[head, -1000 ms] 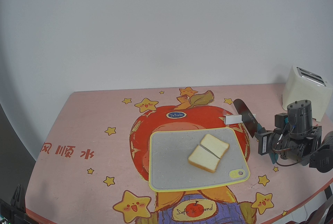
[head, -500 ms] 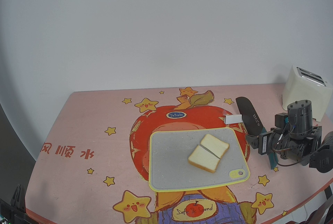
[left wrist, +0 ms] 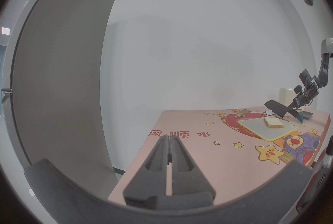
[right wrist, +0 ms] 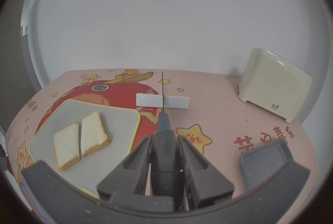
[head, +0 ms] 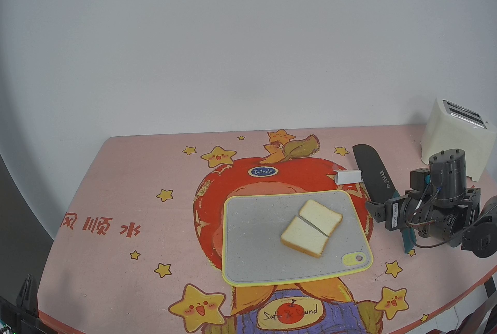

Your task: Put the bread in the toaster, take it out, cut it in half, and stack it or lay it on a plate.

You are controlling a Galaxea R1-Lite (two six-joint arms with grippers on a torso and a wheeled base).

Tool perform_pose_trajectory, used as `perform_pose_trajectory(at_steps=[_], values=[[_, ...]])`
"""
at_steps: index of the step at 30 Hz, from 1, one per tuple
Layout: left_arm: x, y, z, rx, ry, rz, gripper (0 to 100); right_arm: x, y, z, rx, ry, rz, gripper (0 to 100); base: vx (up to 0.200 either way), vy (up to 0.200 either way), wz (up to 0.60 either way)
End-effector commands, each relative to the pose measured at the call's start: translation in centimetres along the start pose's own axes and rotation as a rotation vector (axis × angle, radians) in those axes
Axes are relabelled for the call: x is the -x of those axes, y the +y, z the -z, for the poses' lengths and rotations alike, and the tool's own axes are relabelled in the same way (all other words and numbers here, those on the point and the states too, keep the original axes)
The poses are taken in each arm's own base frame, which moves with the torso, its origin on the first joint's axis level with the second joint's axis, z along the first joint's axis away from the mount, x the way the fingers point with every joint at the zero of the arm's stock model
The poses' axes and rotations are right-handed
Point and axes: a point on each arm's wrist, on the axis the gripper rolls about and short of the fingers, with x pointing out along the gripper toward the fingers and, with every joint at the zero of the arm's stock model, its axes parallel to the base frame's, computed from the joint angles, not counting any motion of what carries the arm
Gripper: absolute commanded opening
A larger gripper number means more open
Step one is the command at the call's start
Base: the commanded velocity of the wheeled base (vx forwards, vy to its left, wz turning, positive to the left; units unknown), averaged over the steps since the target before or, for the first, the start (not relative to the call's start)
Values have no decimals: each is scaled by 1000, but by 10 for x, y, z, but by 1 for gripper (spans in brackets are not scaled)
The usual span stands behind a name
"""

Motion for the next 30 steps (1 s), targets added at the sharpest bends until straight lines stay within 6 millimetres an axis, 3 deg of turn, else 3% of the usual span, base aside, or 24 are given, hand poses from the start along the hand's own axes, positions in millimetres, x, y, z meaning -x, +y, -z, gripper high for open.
perform_pose_trajectory(at_steps=[1,9,15,25,30], values=[[0,0,5,1,1,-2,0,2,1,-2,1,-11,-5,100,0,0,0],[0,0,5,-1,1,0,0,28,6,-15,2,-107,-64,100,0,0,0],[0,0,5,1,1,0,0,51,28,-15,32,-150,-194,100,0,0,0],[0,0,5,-1,1,0,0,68,57,-17,12,-168,-353,100,0,0,0],[0,0,5,1,1,0,0,63,63,-20,-13,-157,-356,100,0,0,0]])
